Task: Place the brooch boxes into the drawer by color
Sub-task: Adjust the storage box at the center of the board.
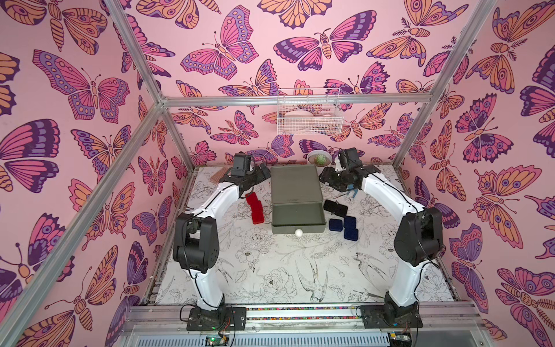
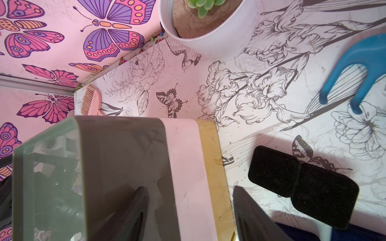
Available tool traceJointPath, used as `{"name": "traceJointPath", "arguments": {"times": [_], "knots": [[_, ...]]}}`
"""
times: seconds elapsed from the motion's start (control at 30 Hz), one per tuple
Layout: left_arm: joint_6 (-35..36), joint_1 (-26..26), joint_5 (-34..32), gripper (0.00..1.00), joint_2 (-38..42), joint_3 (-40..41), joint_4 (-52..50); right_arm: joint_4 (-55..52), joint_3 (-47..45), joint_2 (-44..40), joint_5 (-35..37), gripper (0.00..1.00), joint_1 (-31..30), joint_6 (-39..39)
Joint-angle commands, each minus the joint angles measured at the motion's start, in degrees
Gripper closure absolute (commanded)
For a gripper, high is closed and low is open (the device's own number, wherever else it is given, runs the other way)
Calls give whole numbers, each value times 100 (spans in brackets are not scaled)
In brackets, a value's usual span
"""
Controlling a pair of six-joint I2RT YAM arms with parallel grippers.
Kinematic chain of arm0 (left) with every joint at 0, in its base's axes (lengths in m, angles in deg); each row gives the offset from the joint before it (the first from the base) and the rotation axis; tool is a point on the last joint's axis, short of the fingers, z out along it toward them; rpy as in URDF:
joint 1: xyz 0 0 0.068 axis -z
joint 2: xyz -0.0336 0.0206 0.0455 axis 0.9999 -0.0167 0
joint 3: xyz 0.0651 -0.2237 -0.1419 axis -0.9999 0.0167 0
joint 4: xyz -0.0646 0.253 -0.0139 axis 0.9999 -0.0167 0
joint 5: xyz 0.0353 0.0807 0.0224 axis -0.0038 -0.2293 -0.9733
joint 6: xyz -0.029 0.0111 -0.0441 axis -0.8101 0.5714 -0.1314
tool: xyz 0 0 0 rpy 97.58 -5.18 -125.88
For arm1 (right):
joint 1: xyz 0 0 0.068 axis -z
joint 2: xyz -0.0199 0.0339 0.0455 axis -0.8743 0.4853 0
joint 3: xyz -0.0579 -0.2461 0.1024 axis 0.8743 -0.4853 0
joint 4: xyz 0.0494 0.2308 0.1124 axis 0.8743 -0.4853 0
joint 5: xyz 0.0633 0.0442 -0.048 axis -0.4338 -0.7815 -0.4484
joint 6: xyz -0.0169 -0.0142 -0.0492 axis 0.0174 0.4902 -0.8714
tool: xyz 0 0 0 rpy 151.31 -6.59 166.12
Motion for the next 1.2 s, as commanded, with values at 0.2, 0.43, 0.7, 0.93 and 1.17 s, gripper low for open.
{"name": "traceJointPath", "arguments": {"times": [0.2, 0.43, 0.7, 0.93, 1.17], "knots": [[799, -514, -104, 1, 923, 270, -1780, -147, -107, -848, 337, 21, -553, -735], [922, -729, 157, 0, 709, -76, -2331, -403, -336, -1239, 469, 19, -373, -1044], [711, -760, 105, 0, 448, -206, -2338, -209, -624, -1570, 456, 19, -261, -990], [497, -742, -129, 2, -960, -1361, -3162, -308, -644, -1642, 356, 18, -226, -1028], [486, -744, -194, 3, -2051, -2641, -3884, -378, -807, -1735, 247, 18, -131, -1033]]}}
